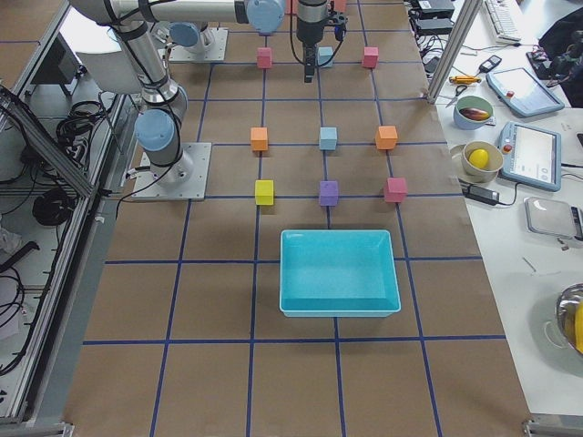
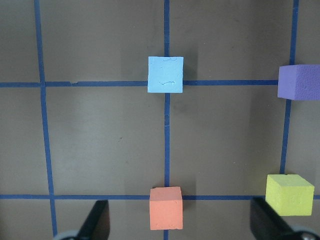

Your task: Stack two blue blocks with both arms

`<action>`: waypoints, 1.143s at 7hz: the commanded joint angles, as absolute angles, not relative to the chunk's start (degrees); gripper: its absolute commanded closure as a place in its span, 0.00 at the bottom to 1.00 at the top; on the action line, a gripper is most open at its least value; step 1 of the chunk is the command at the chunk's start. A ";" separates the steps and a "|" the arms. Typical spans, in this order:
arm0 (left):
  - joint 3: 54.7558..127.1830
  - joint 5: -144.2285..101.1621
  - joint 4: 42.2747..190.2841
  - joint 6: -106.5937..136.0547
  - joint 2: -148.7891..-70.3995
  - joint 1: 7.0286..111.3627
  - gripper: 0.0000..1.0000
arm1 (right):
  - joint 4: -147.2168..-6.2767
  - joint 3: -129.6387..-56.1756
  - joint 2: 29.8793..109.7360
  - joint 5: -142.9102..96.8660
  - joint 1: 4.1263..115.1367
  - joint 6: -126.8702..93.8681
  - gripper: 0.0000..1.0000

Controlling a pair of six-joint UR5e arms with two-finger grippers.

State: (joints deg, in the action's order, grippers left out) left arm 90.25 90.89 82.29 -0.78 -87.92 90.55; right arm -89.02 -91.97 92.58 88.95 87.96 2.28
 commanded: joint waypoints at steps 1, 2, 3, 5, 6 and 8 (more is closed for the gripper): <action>90.26 91.05 82.62 -0.79 -87.54 90.53 0.00 | -89.03 -92.02 92.55 88.86 88.07 2.29 0.00; 89.92 91.05 83.84 -0.70 -87.28 90.44 0.00 | -88.95 -92.02 92.55 88.86 88.07 2.29 0.00; 89.74 91.05 84.37 -0.79 -87.88 90.35 0.00 | -89.03 -92.20 92.29 89.21 88.07 2.29 0.00; 90.09 90.97 83.68 0.78 -93.83 90.18 0.00 | -89.29 -92.55 92.20 89.64 88.15 2.29 0.00; 90.17 90.88 80.63 2.01 -98.04 90.26 0.00 | -89.47 -92.64 92.11 89.91 87.98 2.46 0.00; 90.44 90.70 75.78 2.90 -104.47 90.26 0.00 | -90.26 -93.86 85.75 89.91 87.72 2.55 0.00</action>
State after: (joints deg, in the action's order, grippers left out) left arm 90.25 90.77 78.65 2.18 -100.41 90.25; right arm -89.93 -93.09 90.23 89.73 88.02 2.72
